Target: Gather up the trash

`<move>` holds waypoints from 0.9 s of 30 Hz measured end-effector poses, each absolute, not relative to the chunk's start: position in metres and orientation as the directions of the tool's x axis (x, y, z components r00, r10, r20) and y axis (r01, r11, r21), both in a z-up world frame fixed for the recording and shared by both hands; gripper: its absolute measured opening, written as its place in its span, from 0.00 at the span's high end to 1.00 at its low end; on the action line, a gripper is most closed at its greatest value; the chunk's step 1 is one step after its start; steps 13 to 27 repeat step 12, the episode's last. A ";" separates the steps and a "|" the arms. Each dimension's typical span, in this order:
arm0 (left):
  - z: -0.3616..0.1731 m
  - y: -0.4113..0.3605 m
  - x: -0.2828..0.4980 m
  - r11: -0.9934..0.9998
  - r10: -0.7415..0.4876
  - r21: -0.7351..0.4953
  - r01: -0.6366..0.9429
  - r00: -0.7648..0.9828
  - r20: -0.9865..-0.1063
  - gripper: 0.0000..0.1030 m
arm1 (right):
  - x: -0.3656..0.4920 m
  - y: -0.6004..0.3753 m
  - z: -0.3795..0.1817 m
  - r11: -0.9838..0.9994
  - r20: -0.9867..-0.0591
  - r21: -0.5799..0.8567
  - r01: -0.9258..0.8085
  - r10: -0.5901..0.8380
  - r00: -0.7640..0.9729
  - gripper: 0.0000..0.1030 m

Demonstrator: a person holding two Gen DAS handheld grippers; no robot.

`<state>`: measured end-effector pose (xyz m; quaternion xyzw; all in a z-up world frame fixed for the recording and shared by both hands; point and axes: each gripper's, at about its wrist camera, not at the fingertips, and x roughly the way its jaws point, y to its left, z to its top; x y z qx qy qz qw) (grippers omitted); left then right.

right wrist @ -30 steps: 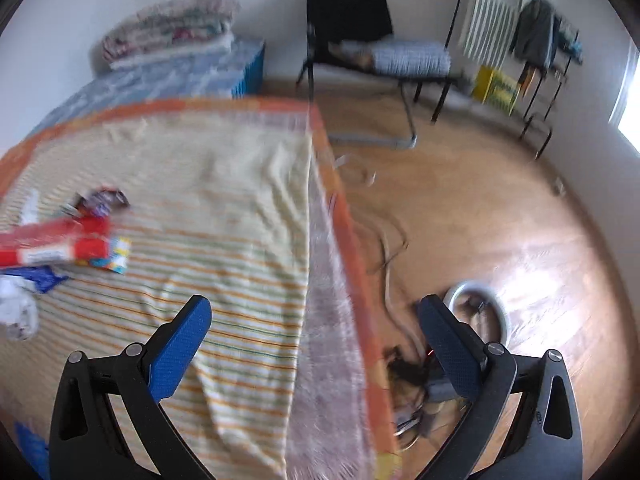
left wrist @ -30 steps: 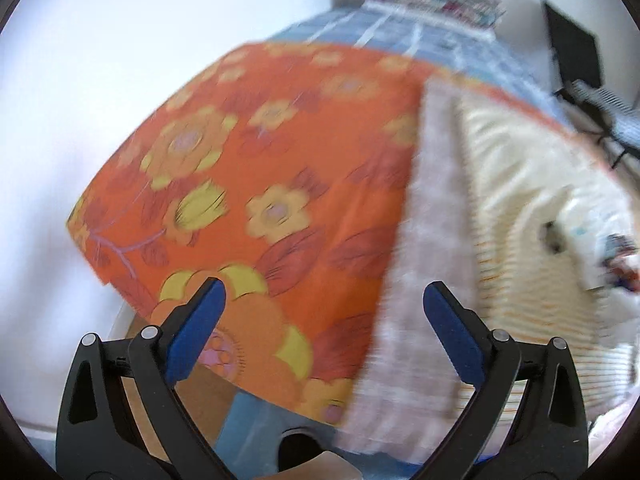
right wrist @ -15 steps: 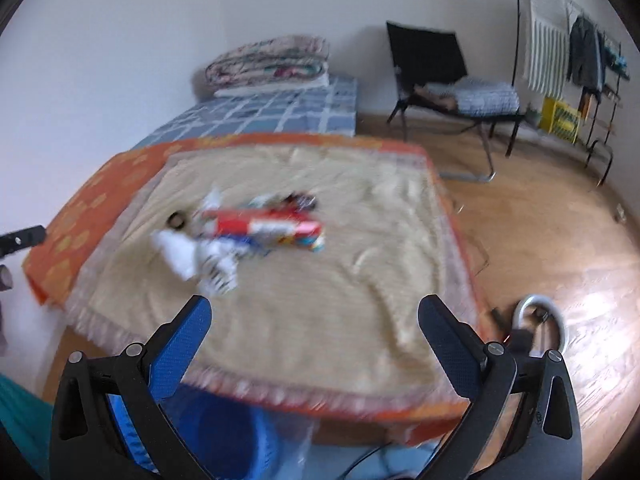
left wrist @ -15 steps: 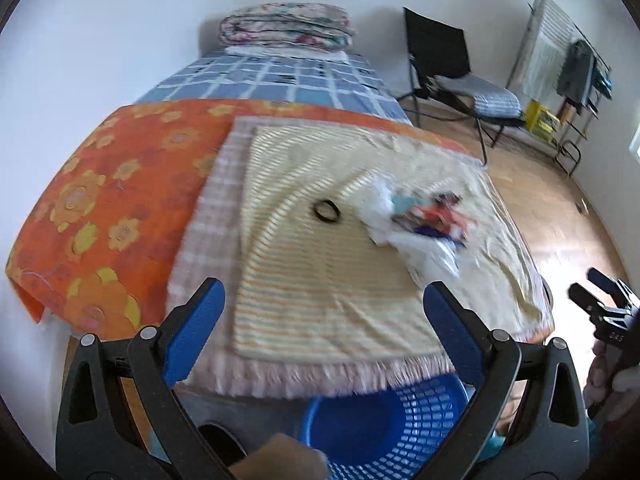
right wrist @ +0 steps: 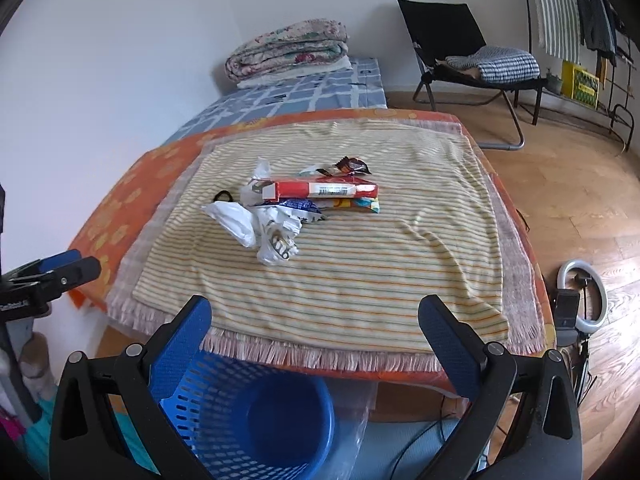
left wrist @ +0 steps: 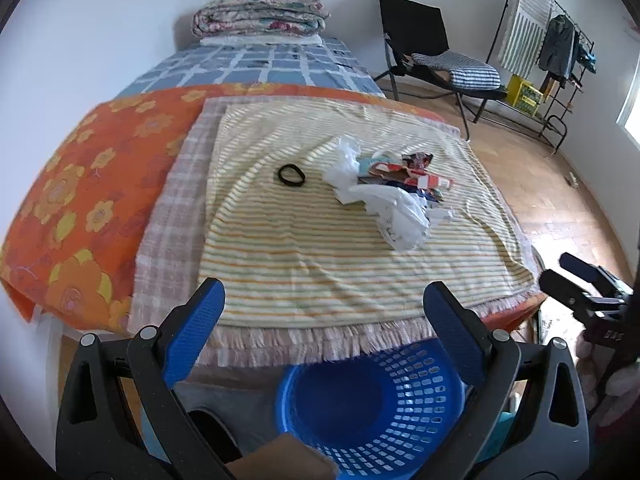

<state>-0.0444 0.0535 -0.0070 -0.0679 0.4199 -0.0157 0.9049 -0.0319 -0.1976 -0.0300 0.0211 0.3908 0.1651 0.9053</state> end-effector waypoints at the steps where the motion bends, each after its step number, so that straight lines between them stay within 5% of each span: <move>1: -0.008 0.053 -0.045 0.991 -0.084 -0.132 -0.027 0.648 -0.757 0.01 | -0.032 -0.195 -0.032 0.944 -0.699 0.163 -0.286 0.315 0.642 0.00; 27: -0.018 0.048 -0.038 0.994 -0.075 -0.111 -0.016 0.646 -0.760 0.01 | -0.025 -0.189 -0.038 0.948 -0.702 0.133 -0.289 0.296 0.648 0.00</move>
